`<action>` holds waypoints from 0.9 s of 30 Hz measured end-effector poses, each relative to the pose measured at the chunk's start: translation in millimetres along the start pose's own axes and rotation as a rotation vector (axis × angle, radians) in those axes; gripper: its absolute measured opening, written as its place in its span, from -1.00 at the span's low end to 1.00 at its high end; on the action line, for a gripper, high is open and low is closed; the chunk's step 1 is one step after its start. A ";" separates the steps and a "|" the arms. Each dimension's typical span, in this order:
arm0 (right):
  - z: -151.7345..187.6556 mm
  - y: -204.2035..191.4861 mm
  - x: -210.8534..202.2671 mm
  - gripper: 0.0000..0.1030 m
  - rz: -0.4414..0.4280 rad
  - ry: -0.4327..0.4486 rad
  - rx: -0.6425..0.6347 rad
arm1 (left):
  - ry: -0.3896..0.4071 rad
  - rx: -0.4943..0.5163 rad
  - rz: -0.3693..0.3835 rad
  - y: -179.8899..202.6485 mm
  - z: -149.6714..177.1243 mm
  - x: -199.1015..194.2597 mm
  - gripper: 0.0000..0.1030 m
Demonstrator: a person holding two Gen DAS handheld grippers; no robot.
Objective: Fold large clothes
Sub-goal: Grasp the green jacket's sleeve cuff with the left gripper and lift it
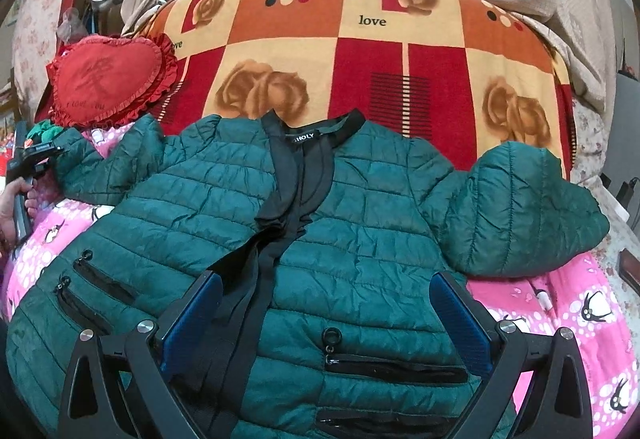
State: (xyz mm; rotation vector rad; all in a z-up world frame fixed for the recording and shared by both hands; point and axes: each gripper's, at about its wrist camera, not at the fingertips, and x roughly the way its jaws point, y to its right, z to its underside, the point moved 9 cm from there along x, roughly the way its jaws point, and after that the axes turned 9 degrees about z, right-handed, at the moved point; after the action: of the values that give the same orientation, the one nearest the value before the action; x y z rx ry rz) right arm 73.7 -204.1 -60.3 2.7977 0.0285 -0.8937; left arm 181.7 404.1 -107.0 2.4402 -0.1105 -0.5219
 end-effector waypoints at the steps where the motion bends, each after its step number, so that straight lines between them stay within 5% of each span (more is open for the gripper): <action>1: 0.2 -0.7 0.7 0.99 -0.001 -0.002 -0.002 | -0.009 0.016 0.009 3.5 -0.6 2.4 -0.42; 6: 1.2 -3.8 2.4 0.99 0.002 -0.005 -0.015 | -0.030 0.036 0.000 11.0 -7.8 16.7 -0.39; 11: 2.0 -3.2 5.1 0.99 0.008 -0.011 -0.018 | -0.041 -0.032 -0.091 -2.0 -14.1 23.7 -0.27; 14: 0.5 0.2 5.9 0.99 0.010 -0.010 -0.010 | -0.054 -0.017 -0.123 0.4 -15.6 14.7 -0.71; 22: 5.6 26.5 5.3 0.99 -0.008 -0.047 0.119 | 0.056 0.040 -0.257 24.5 -44.8 -72.0 -0.73; 27: 30.1 34.9 9.4 0.99 -0.082 -0.168 0.219 | 0.115 0.016 -0.359 32.0 -65.0 -117.5 -0.73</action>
State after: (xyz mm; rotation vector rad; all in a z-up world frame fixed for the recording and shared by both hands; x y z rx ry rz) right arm 67.0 -244.7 -83.1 2.9264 0.0216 -1.2174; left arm 100.9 439.5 -0.8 2.5104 0.3788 -0.5330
